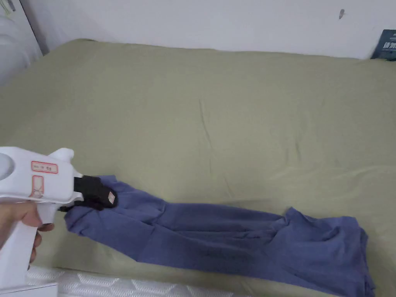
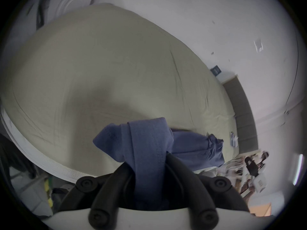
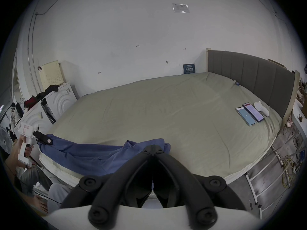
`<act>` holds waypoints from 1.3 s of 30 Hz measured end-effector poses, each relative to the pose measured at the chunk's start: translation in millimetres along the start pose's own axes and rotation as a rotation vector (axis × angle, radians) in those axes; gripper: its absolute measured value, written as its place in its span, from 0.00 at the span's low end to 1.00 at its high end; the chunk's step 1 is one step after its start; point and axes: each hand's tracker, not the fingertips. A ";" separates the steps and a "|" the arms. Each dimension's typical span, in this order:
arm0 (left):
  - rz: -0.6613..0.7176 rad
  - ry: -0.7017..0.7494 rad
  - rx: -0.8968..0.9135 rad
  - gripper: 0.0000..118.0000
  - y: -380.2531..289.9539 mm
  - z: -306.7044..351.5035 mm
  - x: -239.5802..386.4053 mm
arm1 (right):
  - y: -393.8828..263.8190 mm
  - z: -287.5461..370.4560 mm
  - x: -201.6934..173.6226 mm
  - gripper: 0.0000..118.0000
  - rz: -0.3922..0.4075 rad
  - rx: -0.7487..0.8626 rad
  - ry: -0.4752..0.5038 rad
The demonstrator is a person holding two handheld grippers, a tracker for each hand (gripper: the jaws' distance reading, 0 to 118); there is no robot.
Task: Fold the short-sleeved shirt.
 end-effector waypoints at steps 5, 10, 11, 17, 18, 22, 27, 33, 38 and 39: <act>-0.164 0.097 -0.040 0.04 -1.6 -30.5 71.4 | -7.1 0.7 7.8 0.02 0.013 -0.010 -0.009; -0.294 0.199 -0.090 0.04 -21.8 -93.2 137.1 | -12.4 6.0 9.3 0.02 -0.021 -0.008 0.005; -0.321 0.225 -0.099 0.04 -31.2 -110.7 154.5 | -13.2 6.2 10.7 0.02 -0.031 -0.011 0.013; -0.283 0.135 -0.142 0.86 -48.1 -169.6 174.5 | -15.7 3.0 9.6 0.02 -0.024 -0.038 0.027; -0.247 0.100 -0.135 1.00 -51.0 -166.7 176.0 | -15.4 2.6 9.9 0.02 -0.023 -0.041 0.032; -0.248 0.040 -0.126 0.93 -39.8 -143.5 169.6 | -15.3 -1.0 9.4 0.02 -0.026 -0.050 0.041; -0.174 -0.052 -0.059 0.16 -29.0 -87.2 120.8 | -18.0 -6.9 7.6 0.02 -0.064 -0.063 0.066; -0.129 -0.153 -0.189 0.00 -42.8 -147.6 91.5 | -20.7 -12.2 1.0 0.02 -0.067 -0.093 0.082; -0.063 -0.249 -0.262 0.00 -74.5 -214.1 123.3 | -22.2 -13.5 -0.2 0.02 -0.075 -0.108 0.077; -0.093 -0.226 -0.272 0.00 -71.6 -227.0 124.3 | -23.3 -13.4 0.4 0.02 -0.080 -0.112 0.081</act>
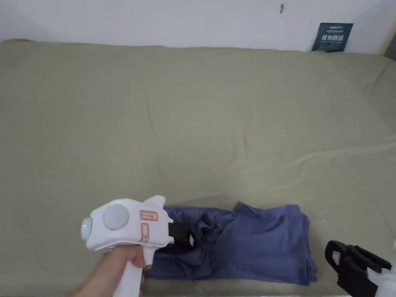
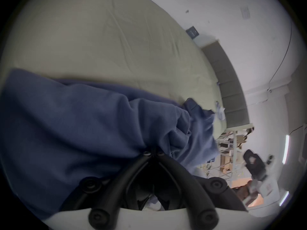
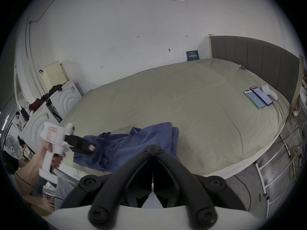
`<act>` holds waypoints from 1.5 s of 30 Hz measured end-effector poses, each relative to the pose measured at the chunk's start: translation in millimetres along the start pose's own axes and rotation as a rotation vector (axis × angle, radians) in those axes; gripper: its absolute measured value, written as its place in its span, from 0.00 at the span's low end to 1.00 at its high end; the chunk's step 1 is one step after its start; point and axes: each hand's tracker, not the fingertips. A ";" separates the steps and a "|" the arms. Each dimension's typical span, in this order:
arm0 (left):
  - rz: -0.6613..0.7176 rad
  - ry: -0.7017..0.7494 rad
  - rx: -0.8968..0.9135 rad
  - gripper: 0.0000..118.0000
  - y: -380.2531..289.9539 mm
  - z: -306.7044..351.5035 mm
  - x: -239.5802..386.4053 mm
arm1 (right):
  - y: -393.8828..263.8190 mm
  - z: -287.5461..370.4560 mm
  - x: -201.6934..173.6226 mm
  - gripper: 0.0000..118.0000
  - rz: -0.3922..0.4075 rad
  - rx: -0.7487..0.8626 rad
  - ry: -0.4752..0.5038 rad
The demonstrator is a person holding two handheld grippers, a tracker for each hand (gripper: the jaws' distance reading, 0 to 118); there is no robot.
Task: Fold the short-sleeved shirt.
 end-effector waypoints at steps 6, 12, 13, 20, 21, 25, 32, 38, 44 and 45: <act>0.009 -0.019 0.050 0.00 -5.8 44.6 8.0 | 1.8 -6.0 -3.1 0.02 0.014 -0.026 0.004; -0.023 0.031 0.218 0.00 -9.1 160.3 -37.3 | 4.8 -15.3 -14.7 0.02 0.027 -0.020 0.043; -0.019 0.066 0.234 0.00 -11.0 173.0 -50.3 | 4.3 -16.1 -19.8 0.02 0.033 -0.022 0.048; 0.066 -0.056 0.177 1.00 -16.0 162.4 -108.5 | 3.1 -21.6 -34.2 0.02 0.052 -0.037 0.063; 0.077 -0.079 0.126 0.98 -15.5 150.3 -110.6 | 2.8 -22.6 -33.7 0.02 0.052 -0.043 0.063; 0.089 -0.114 0.140 0.98 6.3 141.7 -119.2 | 1.6 -24.6 -31.7 0.02 0.049 -0.055 0.050; 0.118 -0.324 0.110 0.79 7.0 84.9 -108.2 | 2.2 -26.6 -29.8 0.02 0.053 -0.067 0.025; 0.143 -0.247 0.131 0.07 -2.1 97.1 -126.5 | 3.8 -20.6 -23.3 0.02 0.042 -0.058 0.030; 0.174 -0.166 0.234 0.07 -22.3 157.8 -124.9 | 9.6 -9.1 -18.6 0.02 0.045 -0.028 0.039; 0.185 -0.111 0.268 0.07 -25.7 175.7 -129.3 | 10.8 -7.6 -18.3 0.02 0.047 -0.021 0.045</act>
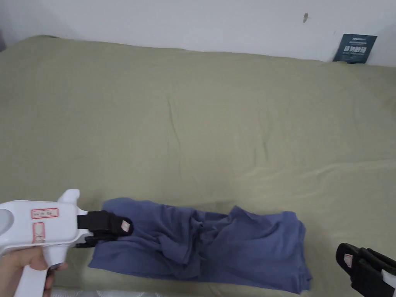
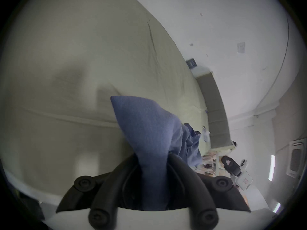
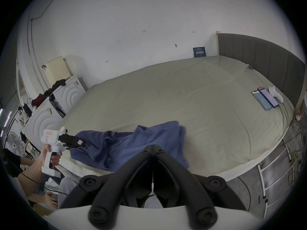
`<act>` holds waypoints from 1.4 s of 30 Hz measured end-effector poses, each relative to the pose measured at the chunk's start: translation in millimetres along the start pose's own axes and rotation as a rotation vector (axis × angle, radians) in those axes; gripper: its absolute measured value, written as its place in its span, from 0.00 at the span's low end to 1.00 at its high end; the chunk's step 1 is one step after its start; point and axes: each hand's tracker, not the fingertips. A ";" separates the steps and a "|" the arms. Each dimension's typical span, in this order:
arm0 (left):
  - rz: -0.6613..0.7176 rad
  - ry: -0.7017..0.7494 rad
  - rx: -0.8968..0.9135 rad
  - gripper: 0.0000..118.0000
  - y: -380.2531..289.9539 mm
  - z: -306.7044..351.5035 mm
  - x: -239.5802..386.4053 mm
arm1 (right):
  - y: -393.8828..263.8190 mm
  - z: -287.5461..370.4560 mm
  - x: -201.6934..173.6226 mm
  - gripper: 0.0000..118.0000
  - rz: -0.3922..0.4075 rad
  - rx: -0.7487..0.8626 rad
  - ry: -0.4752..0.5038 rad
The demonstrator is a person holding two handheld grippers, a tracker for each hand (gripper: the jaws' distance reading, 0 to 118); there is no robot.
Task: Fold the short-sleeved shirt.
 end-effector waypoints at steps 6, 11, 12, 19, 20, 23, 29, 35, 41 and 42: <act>-0.070 0.325 0.111 0.07 15.6 88.5 17.1 | 7.7 4.6 4.1 0.02 -0.001 0.025 0.023; -0.138 0.418 0.078 0.07 14.0 78.4 71.3 | 7.1 8.6 6.7 0.02 -0.009 0.040 0.035; -0.155 0.432 0.061 0.08 13.9 70.7 85.5 | 5.3 11.7 6.6 0.02 -0.012 0.044 0.037; -0.370 0.584 -0.026 0.08 -10.2 -3.8 189.3 | 3.0 23.3 20.7 0.02 -0.031 0.058 0.033; -0.384 0.594 -0.050 0.08 -17.0 -18.1 201.8 | 3.0 24.9 22.0 0.02 -0.040 0.061 0.035; -0.453 0.596 -0.082 0.08 -25.5 -67.4 220.6 | 4.1 24.5 30.3 0.02 -0.066 0.063 0.025; -0.408 0.512 -0.116 0.76 -49.0 -164.2 233.0 | 3.4 26.6 39.5 0.02 -0.147 0.044 0.035; -0.362 0.394 -0.106 0.93 -37.3 -142.4 234.4 | 5.3 34.6 42.3 0.02 -0.144 0.047 0.031; -0.273 0.106 -0.029 0.00 -24.6 -68.7 205.1 | 3.8 21.0 43.4 0.02 -0.177 0.030 0.047; -0.254 0.067 -0.027 0.00 -22.9 -69.7 196.5 | 4.3 17.7 42.8 0.02 -0.178 0.025 0.047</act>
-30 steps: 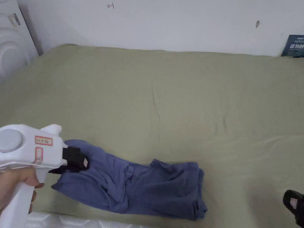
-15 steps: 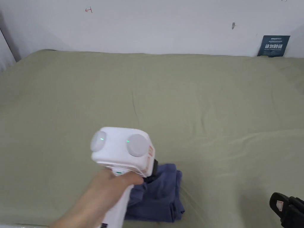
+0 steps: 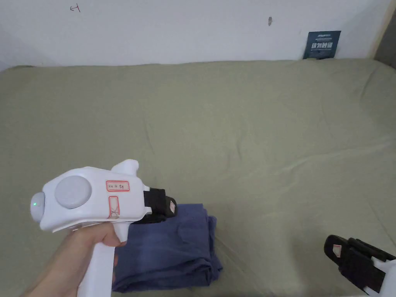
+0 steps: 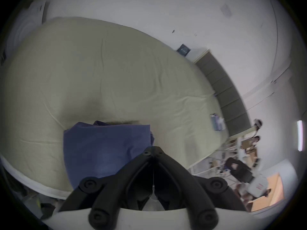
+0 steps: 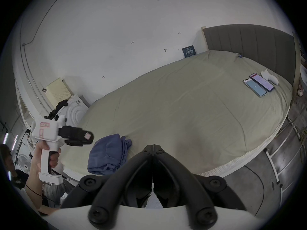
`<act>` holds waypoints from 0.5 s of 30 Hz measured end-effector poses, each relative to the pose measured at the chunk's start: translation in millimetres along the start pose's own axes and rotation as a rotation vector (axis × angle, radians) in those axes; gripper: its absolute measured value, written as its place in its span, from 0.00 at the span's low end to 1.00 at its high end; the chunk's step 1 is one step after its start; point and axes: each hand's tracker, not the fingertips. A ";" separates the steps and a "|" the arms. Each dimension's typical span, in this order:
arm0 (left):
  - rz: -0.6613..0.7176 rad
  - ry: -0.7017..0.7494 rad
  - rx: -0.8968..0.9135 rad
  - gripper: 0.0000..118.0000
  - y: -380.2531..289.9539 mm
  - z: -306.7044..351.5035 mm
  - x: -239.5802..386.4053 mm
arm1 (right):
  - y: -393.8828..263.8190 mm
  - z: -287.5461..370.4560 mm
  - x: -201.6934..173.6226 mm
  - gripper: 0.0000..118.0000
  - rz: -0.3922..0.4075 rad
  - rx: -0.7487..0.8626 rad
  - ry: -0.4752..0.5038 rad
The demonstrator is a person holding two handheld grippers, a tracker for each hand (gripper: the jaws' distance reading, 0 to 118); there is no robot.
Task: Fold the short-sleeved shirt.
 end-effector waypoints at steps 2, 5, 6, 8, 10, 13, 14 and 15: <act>0.028 -0.061 -0.039 0.00 3.0 -16.1 -31.2 | -1.3 -3.7 -3.9 0.02 0.003 -0.010 0.001; 0.046 -0.120 -0.093 0.00 -9.1 -55.9 -47.6 | -1.4 -7.5 -5.8 0.02 0.011 -0.022 0.000; 0.056 -0.125 -0.106 0.00 -16.3 -77.2 -52.2 | -4.3 -8.2 -5.8 0.02 0.014 -0.031 -0.004; 0.095 -0.158 -0.176 0.00 -28.5 -110.7 -62.8 | -4.5 -10.3 -4.3 0.02 0.026 -0.046 -0.009; 0.130 -0.136 -0.189 0.00 -42.6 -127.9 -59.1 | -4.9 -11.5 -4.2 0.02 0.037 -0.069 -0.023; 0.113 -0.191 -0.150 0.00 -39.3 -129.9 -76.1 | -1.5 -18.8 -1.6 0.02 0.054 -0.101 -0.032; 0.107 -0.178 -0.155 0.00 -35.6 -125.7 -73.2 | -0.3 -21.4 -6.0 0.02 0.065 -0.112 -0.025; 0.083 -0.170 -0.154 0.00 -32.7 -118.3 -70.3 | 2.2 -26.6 -9.9 0.02 0.074 -0.125 -0.022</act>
